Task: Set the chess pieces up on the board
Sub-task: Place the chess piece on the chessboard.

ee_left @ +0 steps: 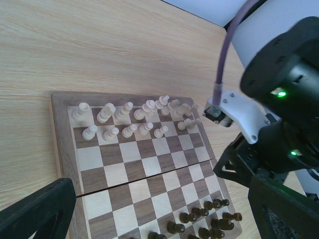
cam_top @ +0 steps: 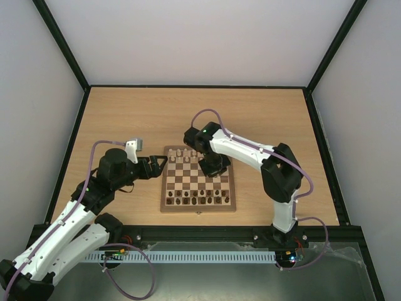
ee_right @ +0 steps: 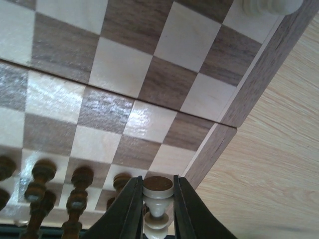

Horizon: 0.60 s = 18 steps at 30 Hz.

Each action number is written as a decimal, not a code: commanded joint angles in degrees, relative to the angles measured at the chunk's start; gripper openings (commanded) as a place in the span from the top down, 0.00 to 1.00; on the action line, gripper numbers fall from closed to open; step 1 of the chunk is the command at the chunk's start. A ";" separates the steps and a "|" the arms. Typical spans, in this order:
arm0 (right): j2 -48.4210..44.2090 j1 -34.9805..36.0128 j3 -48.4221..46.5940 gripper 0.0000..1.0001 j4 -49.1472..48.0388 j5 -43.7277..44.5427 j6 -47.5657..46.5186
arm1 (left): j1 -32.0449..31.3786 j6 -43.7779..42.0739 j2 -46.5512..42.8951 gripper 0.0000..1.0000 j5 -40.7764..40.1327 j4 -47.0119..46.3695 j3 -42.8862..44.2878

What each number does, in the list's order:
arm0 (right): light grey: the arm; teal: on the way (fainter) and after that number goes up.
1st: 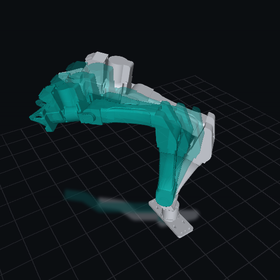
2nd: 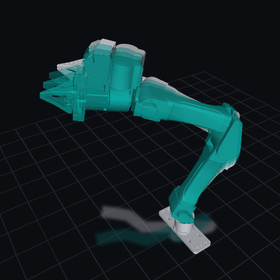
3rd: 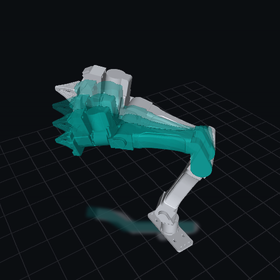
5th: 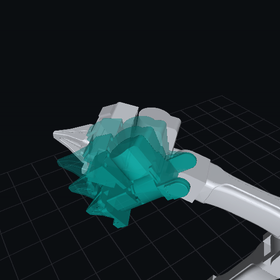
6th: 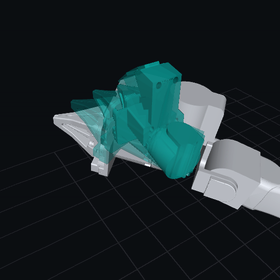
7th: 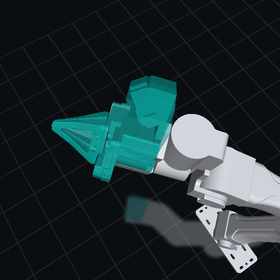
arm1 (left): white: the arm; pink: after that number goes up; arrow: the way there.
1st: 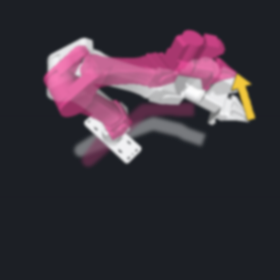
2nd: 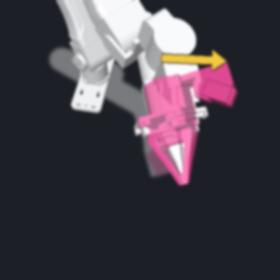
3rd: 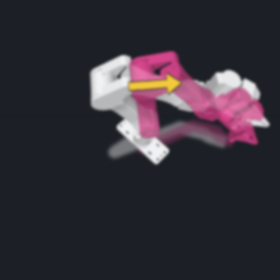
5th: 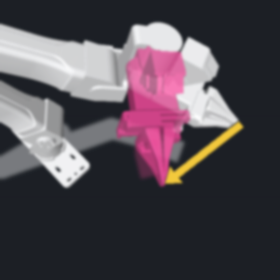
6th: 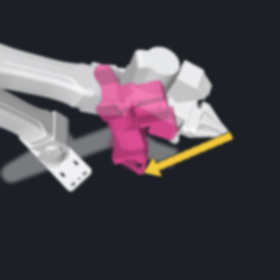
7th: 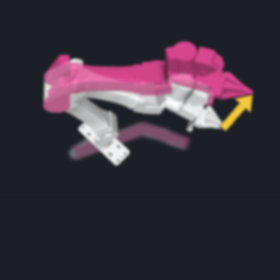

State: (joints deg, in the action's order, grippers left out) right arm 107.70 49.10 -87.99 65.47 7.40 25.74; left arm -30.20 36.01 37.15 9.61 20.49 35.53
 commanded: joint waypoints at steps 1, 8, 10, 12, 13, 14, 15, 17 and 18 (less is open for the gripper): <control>2.96 0.16 -4.20 0.86 6.20 4.40 1.06 | 0.23 -1.29 -0.09 0.02 1.25 -1.32 -0.94; 3.01 0.18 -1.01 0.85 -0.59 3.79 -1.01 | 0.20 -1.63 0.77 0.02 1.23 -1.50 -1.00; 2.50 0.16 1.09 0.86 -3.72 3.28 -2.07 | 0.18 -1.61 0.97 0.02 1.12 -1.52 -1.06; 1.71 0.25 3.08 0.87 -6.63 3.31 -3.06 | 0.22 -1.53 1.09 0.02 1.03 -1.64 -1.12; 1.00 0.31 4.21 0.87 -8.71 2.97 -3.92 | 0.19 -1.48 1.26 0.02 0.98 -1.72 -1.08; 0.69 0.34 4.92 0.87 -9.86 3.19 -4.34 | 0.15 -1.49 1.36 0.02 0.95 -1.70 -1.11; 0.30 0.55 5.56 0.87 -10.95 3.57 -5.09 | 0.17 -1.39 1.42 0.02 0.94 -1.76 -1.08; -0.38 1.13 6.50 0.87 -13.45 4.28 -6.24 | 0.14 -1.38 1.51 0.02 0.71 -1.80 -1.13; -0.60 1.21 6.80 0.87 -14.47 4.38 -6.79 | 0.14 -1.34 1.52 0.02 0.52 -1.71 -1.08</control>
State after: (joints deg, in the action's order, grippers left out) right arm 110.34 49.28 -82.98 55.83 10.04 22.13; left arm -30.20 35.03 38.48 10.26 20.03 35.16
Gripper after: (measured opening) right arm 0.138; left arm 0.978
